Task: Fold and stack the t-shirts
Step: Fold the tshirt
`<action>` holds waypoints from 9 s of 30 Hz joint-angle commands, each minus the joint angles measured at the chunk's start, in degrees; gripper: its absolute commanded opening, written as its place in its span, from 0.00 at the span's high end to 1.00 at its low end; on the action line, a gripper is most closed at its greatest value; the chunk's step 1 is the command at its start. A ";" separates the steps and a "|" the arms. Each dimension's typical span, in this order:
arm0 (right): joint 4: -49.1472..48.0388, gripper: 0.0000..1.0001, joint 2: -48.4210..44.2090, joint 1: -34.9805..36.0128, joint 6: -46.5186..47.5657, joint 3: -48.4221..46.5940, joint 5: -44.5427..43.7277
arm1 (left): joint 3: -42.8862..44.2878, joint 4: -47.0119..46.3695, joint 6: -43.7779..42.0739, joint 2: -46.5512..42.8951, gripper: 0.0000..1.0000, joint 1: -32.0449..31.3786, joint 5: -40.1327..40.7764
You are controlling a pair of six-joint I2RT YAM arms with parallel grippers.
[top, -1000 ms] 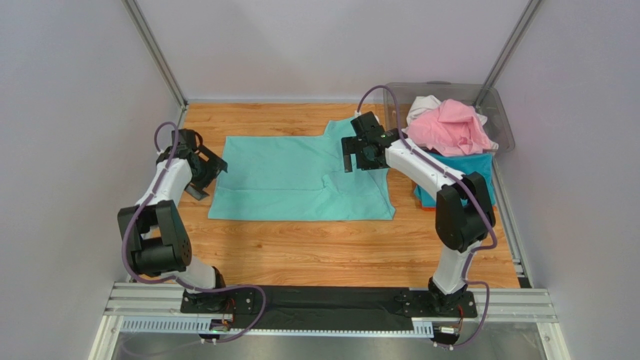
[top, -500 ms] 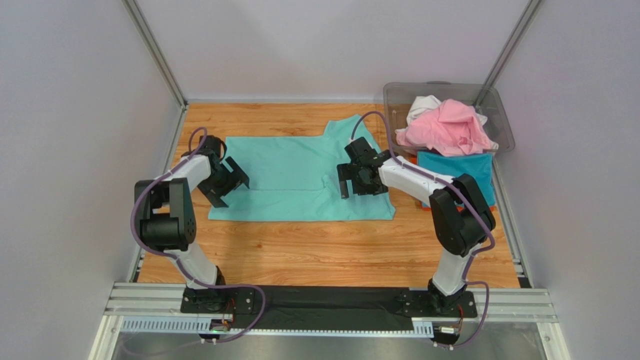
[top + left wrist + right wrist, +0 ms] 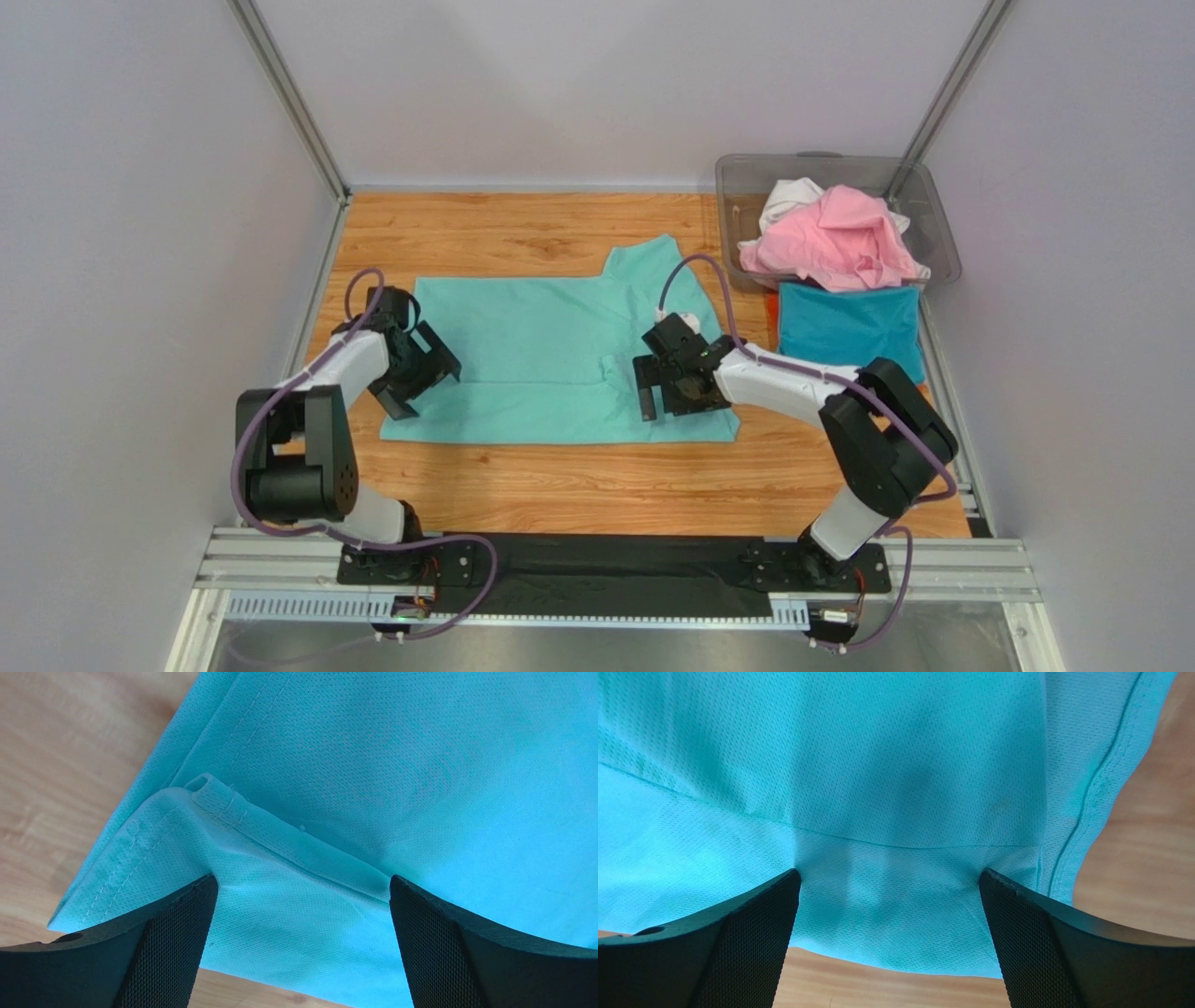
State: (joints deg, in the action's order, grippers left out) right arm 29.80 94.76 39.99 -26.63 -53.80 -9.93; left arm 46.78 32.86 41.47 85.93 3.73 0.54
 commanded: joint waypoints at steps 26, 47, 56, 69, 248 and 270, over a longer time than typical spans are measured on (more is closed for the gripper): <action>10.46 0.00 -18.13 2.21 -3.09 -9.21 -8.97 | 12.35 13.81 1.68 -9.43 0.00 0.14 7.46; 6.94 0.00 -10.92 -6.59 2.64 -8.60 -3.43 | 49.71 14.77 -3.85 35.79 0.44 4.89 7.55; 5.18 0.00 -7.14 -9.84 3.17 -11.58 -2.37 | 47.62 14.51 -3.24 37.82 0.80 4.89 4.74; 6.14 0.01 11.22 -13.71 4.48 -34.51 -2.55 | 38.04 7.58 -5.44 29.30 1.00 4.89 -1.59; -3.43 0.00 -8.99 29.09 -9.23 -0.08 5.19 | -10.14 2.29 -2.36 -22.74 0.00 0.23 0.17; 3.24 0.00 -24.60 26.46 -17.83 8.44 1.59 | -6.97 2.91 -1.83 -25.11 0.00 -3.45 -9.32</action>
State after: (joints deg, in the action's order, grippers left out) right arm 28.73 75.05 67.61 -40.23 -48.16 -5.06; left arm 36.77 35.62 39.57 62.50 2.37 -5.17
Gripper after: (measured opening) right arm 0.998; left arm 0.994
